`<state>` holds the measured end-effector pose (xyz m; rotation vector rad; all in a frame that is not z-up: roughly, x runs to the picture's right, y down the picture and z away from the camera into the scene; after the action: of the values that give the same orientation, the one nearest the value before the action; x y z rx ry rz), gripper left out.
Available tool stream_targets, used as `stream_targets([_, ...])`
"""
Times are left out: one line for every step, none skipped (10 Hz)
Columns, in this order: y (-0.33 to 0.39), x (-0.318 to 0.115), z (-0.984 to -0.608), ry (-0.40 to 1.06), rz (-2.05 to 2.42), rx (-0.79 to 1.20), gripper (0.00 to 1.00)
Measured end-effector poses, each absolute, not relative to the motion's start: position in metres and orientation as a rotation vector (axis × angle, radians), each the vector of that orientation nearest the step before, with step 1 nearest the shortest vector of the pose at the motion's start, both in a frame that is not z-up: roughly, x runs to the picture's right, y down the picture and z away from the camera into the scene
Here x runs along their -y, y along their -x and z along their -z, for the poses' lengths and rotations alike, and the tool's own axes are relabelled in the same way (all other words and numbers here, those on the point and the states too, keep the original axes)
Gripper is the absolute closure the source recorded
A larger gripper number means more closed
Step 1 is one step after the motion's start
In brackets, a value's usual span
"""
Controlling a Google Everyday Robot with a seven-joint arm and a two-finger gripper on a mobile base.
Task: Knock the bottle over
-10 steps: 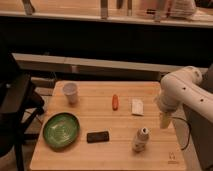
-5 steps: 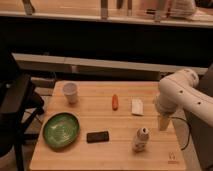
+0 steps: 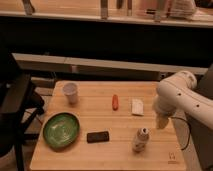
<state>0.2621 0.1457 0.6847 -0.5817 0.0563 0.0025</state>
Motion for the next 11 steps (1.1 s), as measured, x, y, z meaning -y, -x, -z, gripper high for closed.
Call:
stream_targets([-0.261,-0.148,-0.684,0.582,-0.001,-0.057,0.65])
stream_targets([-0.259,-0.149,-0.684,0.583,0.003,-0.056,0.73])
stream_targets([-0.258,-0.151,-0.684,0.585,0.004,-0.057,0.83])
stream_targets([-0.260,-0.154,-0.683,0.588,0.003,-0.058,0.92])
stream_targets([-0.262,-0.157,-0.682,0.593,0.007,-0.057,0.99])
stream_targets([-0.260,-0.162,-0.680,0.601,0.021,-0.052,1.00])
stream_targets([-0.254,-0.171,-0.673,0.612,0.038,-0.044,1.00])
stream_targets([-0.252,-0.179,-0.666,0.621,0.048,-0.044,1.00])
stream_targets([-0.250,-0.184,-0.663,0.627,0.059,-0.043,1.00])
stream_targets([-0.244,-0.186,-0.662,0.632,0.072,-0.037,1.00])
stream_targets([-0.238,-0.188,-0.662,0.635,0.086,-0.030,1.00])
